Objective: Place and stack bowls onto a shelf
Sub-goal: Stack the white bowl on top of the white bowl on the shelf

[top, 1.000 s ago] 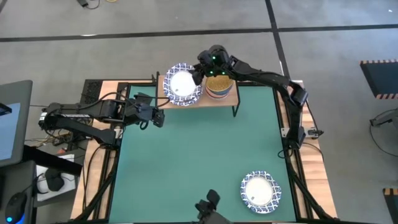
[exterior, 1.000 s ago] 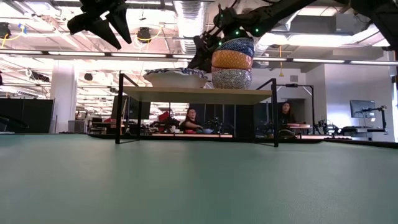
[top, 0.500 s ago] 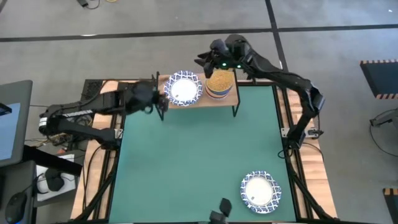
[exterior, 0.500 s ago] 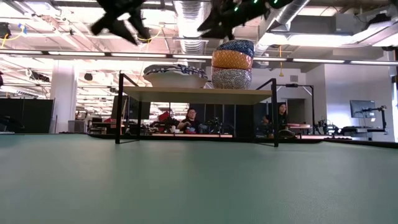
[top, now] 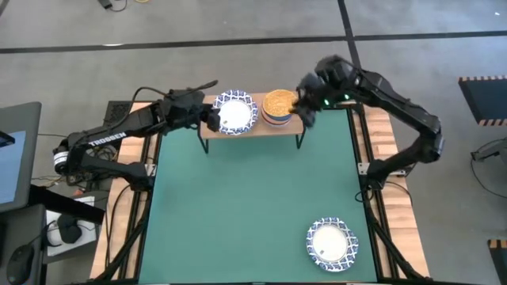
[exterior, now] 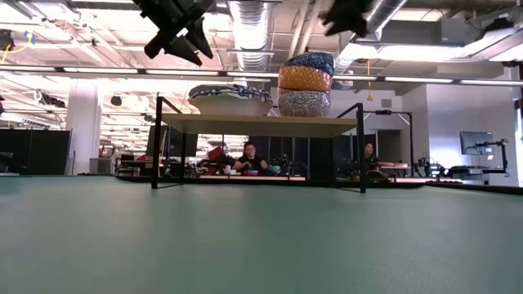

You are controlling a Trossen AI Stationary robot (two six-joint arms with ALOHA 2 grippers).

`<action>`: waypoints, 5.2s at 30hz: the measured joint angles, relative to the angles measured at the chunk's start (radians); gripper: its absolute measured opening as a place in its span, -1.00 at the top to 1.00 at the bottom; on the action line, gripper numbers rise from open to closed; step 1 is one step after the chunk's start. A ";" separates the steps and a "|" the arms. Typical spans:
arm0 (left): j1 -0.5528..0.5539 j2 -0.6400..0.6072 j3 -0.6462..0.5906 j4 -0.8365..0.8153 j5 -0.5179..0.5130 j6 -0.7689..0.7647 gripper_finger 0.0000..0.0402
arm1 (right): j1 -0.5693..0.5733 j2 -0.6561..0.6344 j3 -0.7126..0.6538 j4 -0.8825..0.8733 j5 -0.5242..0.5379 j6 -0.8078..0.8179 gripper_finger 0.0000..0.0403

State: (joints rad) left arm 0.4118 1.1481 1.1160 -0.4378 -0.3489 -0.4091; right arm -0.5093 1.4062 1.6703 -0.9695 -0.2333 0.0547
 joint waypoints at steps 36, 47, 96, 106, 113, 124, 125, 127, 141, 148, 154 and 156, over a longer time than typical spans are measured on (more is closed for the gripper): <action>-0.141 0.000 -0.002 -0.097 0.134 0.076 0.24 | 1.008 -0.191 -0.979 0.263 0.079 0.905 -0.14; -0.194 0.000 -0.002 -0.095 0.091 0.067 0.24 | 1.084 -0.013 -0.979 0.370 0.080 0.929 0.01; -0.426 0.025 -0.002 0.188 -0.114 0.108 0.31 | 0.473 0.093 -0.196 0.440 0.566 -0.037 0.88; -0.440 0.021 -0.001 0.164 -0.141 0.129 0.95 | 0.459 0.123 -0.139 0.459 0.549 -0.142 0.85; -0.402 0.012 0.000 0.170 -0.127 0.158 0.99 | 0.451 0.094 -0.137 0.454 0.537 -0.103 0.70; -0.278 -0.034 -0.001 0.160 -0.063 0.153 1.00 | 0.463 0.022 -0.137 0.421 0.544 0.050 0.16; -0.266 -0.039 -0.001 0.156 -0.063 0.152 1.00 | 0.463 0.006 -0.137 0.411 0.544 0.080 0.12; -0.244 -0.050 0.000 0.167 -0.067 0.137 1.00 | 0.463 -0.024 -0.137 0.384 0.545 0.126 0.04; -0.006 -0.069 0.000 0.159 -0.154 0.114 1.00 | 0.486 -0.179 -0.137 0.354 0.550 0.255 -0.05; 0.163 -0.067 0.000 0.154 -0.120 0.010 1.00 | 0.531 -0.185 -0.138 0.286 0.550 0.320 -0.05; 0.229 -0.019 -0.002 0.108 -0.023 -0.161 1.00 | 0.543 -0.175 -0.138 0.274 0.550 0.344 -0.05; 0.227 0.000 -0.002 0.103 0.019 -0.213 1.00 | 0.543 -0.176 -0.138 0.269 0.550 0.363 -0.05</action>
State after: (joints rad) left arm 0.6392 1.1477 1.1145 -0.3348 -0.3301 -0.6224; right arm 0.0340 1.2302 1.5322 -0.7007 0.3168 0.4172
